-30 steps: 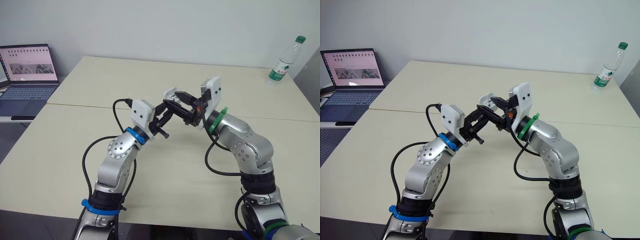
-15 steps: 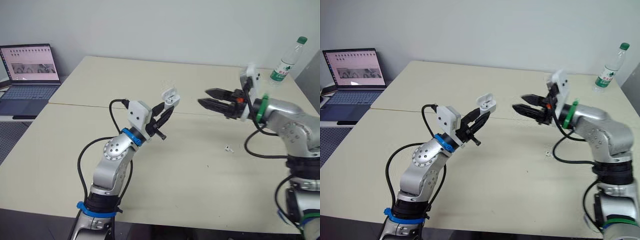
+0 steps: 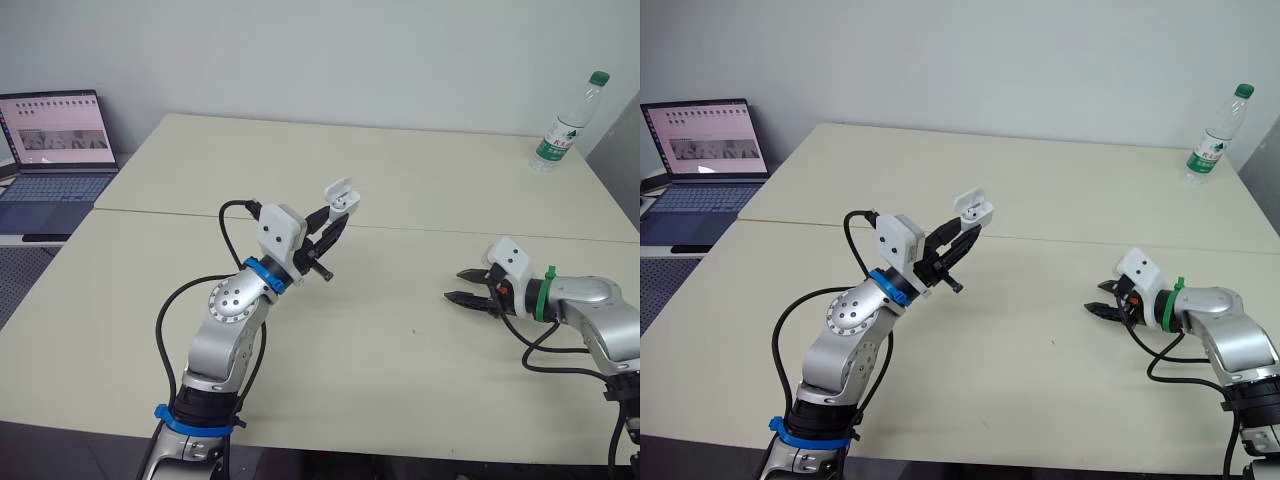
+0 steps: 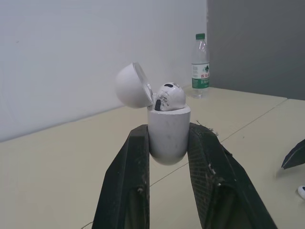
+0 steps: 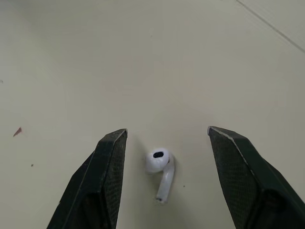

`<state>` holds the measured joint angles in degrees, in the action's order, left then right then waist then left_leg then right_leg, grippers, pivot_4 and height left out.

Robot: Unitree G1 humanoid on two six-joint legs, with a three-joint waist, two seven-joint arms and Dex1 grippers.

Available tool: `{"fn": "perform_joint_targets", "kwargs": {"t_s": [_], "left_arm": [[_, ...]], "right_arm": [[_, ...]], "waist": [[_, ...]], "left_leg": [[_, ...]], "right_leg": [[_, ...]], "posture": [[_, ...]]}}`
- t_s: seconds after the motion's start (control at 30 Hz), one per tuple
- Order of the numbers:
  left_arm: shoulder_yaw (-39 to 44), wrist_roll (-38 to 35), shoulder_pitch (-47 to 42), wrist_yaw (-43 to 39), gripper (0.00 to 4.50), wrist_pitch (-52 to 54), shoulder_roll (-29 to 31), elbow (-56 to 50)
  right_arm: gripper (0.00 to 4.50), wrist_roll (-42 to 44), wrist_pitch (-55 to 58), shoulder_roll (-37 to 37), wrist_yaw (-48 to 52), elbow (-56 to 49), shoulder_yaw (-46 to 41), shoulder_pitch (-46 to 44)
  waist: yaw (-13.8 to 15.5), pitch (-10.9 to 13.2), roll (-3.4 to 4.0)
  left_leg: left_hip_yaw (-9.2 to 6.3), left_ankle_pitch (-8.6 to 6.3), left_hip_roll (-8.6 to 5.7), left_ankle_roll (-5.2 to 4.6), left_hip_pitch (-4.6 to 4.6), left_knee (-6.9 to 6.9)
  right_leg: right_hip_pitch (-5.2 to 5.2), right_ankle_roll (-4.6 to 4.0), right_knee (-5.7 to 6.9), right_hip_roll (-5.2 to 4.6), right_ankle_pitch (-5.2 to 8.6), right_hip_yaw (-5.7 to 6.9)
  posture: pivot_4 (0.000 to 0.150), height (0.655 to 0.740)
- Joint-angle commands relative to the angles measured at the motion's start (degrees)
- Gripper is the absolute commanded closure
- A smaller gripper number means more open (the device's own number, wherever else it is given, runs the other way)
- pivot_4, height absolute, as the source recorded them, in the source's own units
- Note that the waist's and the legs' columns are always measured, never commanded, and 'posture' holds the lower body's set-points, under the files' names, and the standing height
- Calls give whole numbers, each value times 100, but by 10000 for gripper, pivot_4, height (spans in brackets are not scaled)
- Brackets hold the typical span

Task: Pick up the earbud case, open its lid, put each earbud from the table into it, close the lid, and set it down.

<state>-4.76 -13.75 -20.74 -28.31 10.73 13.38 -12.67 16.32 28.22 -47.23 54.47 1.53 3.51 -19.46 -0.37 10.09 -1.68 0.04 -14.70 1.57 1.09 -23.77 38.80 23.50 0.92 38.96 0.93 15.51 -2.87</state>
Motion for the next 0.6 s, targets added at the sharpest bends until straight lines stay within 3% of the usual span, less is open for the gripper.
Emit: {"fn": "perform_joint_targets", "kwargs": {"t_s": [0.03,0.6], "left_arm": [[35,10,-183,-48,37495,-159,18,-35],[-6,34,-187,-20,37495,-197,-2,-43]], "right_arm": [[16994,-138,-151,-117,115,3,-43,-47],[16994,-582,-520,127,254,436,161,-147]], "waist": [[1,0,0],[7,0,0]], "left_leg": [[0,0,0,0,0,0],[-2,0,0,0,1,1]], "right_leg": [[0,0,0,0,0,0],[-2,0,0,0,0,1]], "posture": [[1500,7400],[1500,7400]]}}
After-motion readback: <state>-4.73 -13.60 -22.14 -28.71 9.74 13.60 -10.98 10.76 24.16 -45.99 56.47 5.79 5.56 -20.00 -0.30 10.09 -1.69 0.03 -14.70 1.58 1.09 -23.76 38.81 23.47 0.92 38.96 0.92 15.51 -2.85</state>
